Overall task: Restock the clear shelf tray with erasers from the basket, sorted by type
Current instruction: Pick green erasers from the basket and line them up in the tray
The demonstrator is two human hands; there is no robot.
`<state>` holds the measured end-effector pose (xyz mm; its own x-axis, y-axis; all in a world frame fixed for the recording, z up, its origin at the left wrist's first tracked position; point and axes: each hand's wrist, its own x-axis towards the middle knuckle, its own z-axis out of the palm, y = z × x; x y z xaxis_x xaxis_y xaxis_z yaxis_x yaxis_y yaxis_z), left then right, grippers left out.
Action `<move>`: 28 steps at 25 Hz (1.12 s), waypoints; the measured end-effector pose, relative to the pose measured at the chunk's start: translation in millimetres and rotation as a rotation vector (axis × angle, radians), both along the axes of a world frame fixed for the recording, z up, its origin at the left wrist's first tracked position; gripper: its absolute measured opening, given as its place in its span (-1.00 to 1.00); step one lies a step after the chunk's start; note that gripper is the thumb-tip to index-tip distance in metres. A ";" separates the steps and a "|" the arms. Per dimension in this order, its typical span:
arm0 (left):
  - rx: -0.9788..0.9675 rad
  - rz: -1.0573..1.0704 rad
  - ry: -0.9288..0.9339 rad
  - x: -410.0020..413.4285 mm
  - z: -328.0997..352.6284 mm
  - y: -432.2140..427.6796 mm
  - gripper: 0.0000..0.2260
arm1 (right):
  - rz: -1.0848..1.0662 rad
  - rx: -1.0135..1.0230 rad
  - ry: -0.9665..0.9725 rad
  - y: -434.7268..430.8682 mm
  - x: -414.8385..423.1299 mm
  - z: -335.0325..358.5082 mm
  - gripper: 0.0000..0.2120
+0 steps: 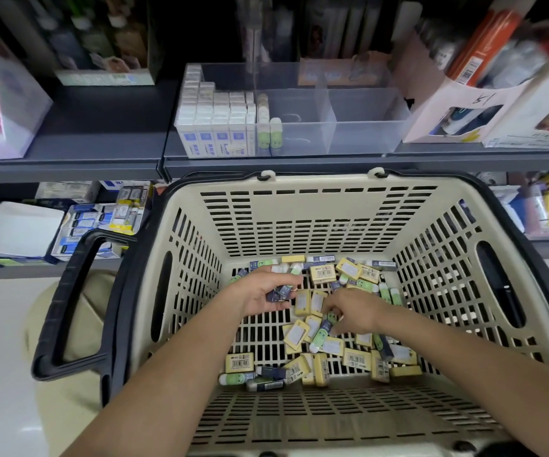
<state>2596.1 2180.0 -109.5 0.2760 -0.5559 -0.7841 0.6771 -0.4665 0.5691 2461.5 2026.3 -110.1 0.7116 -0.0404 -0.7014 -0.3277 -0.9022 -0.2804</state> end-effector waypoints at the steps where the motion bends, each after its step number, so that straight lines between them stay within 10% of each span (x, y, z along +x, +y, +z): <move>1: 0.010 -0.009 -0.012 -0.1 -0.3 0.8 -0.78 | 0.046 0.008 0.000 2.1 -2.5 -1.1 -0.62; 5: 0.022 0.023 -0.013 3.4 -4.8 6.2 -0.78 | 0.205 0.009 -0.103 8.0 -3.6 -3.8 -0.80; 11: -0.012 0.099 0.019 4.8 -9.3 12.9 -0.83 | -0.543 0.332 -0.355 -3.7 10.5 10.5 -0.86; 19: -0.066 0.078 0.044 -5.4 -5.8 0.3 -0.78 | -0.573 0.534 -0.345 17.1 22.5 8.1 -0.85; 24: 0.038 0.059 0.023 0.9 -11.5 11.1 -0.66 | 0.029 -0.255 -0.060 -3.1 7.6 1.4 -0.56; 28: 0.060 0.047 0.020 1.9 -12.5 11.8 -0.58 | 0.115 -0.299 -0.027 2.6 1.0 -5.8 -0.42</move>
<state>2598.1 2191.8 -122.0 0.2847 -0.4948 -0.8211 0.7101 -0.4665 0.5273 2462.4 2028.9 -115.9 0.7415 -0.1598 -0.6516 -0.2147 -0.9767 -0.0047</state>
